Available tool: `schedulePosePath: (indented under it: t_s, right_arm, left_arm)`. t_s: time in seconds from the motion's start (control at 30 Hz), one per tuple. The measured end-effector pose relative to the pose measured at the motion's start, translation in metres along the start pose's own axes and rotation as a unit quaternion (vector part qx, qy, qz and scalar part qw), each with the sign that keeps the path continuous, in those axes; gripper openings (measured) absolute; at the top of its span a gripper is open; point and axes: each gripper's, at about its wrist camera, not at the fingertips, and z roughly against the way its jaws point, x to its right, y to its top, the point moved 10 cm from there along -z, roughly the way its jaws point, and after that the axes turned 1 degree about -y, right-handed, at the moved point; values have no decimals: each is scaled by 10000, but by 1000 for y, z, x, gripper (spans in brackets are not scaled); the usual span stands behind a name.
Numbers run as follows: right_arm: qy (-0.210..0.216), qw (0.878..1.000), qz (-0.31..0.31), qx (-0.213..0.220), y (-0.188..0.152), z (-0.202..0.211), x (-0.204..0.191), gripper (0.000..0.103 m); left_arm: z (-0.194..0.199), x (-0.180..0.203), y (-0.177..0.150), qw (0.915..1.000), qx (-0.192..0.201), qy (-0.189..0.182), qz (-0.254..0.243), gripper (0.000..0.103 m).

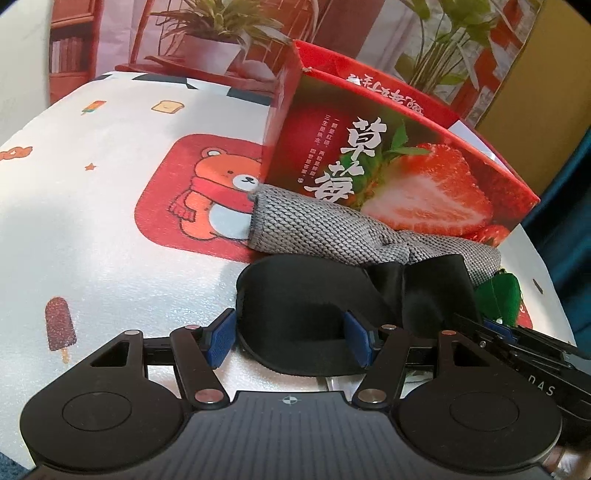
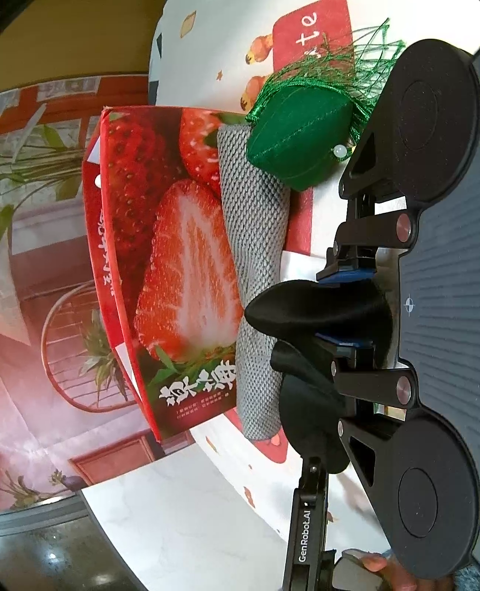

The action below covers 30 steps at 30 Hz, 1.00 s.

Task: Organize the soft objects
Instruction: 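Close the left gripper on the eye mask beside the right gripper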

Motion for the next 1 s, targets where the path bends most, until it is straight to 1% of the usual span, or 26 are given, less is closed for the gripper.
schedulePosePath:
  t_s: [0.3,0.37,0.47,0.5,0.53,0.63,0.77,0.87,1.0]
  right_arm:
    - [200,9996,166,117,4,5,-13,25]
    - [209,9996,177,114,4,5,-13,25]
    - [204,9996,162,116,4,5,-13,25]
    - [211,9996,158,116,4,5,-13,25]
    - [226,9996,155,114,4,5,-13,26]
    - [271,9994,202,121,4,5,-16,26]
    - [345,9990,150,239,9,10,-17,26]
    - [368,9987,100,351,14,16,-16,26]
    - [407,9973,117,595,25,27,-18,26]
  left_arm:
    - [1,1,-1,10000,-25,-66,-32,62]
    - [1,2,-2,9999,-20,-78,-60,59]
    - [4,5,0,9998,73,-127,-157,42]
    - [5,8,1,9996,88,-207,-177,28]
    - [7,10,1,9994,101,-255,-198,26]
    - [13,16,3,9988,212,-261,-344,24]
    - [22,21,7,9979,392,-343,-373,23]
    - [34,28,12,9957,654,-419,-505,23]
    - [52,41,23,9906,1045,-443,-767,23]
